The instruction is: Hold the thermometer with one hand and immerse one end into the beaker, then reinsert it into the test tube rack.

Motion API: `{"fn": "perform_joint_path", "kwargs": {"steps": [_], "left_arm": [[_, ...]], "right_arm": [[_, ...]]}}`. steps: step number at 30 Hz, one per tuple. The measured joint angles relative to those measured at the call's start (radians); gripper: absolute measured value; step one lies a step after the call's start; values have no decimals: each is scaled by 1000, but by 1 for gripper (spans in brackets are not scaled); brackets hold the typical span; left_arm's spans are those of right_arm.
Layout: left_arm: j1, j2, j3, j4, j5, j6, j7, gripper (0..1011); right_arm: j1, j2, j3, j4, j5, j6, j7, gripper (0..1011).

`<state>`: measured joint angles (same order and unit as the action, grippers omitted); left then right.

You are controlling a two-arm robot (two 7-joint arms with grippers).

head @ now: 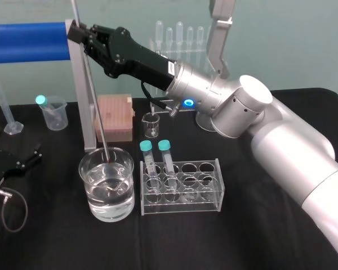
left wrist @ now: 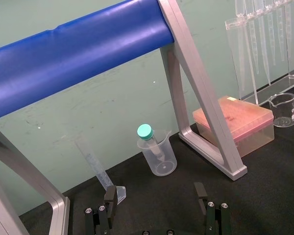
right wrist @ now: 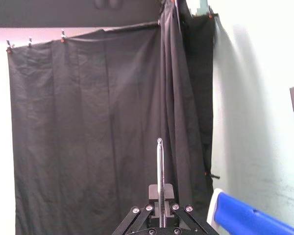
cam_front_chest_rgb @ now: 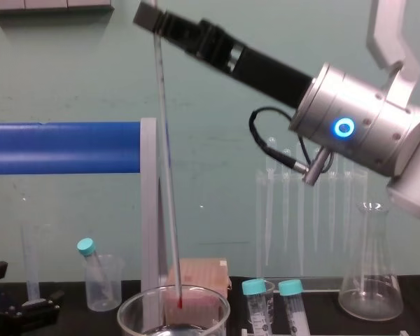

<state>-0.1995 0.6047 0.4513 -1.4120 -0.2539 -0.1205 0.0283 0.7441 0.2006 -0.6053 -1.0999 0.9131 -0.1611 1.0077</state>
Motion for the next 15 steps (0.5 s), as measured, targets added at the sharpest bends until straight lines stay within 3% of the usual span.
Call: {"fn": "perform_joint_path", "kwargs": {"steps": [15], "left_arm": [[0, 0, 0, 0, 0, 0, 0, 1008]], "right_arm": [[-2, -35, -18, 107, -33, 1, 8, 57]]}}
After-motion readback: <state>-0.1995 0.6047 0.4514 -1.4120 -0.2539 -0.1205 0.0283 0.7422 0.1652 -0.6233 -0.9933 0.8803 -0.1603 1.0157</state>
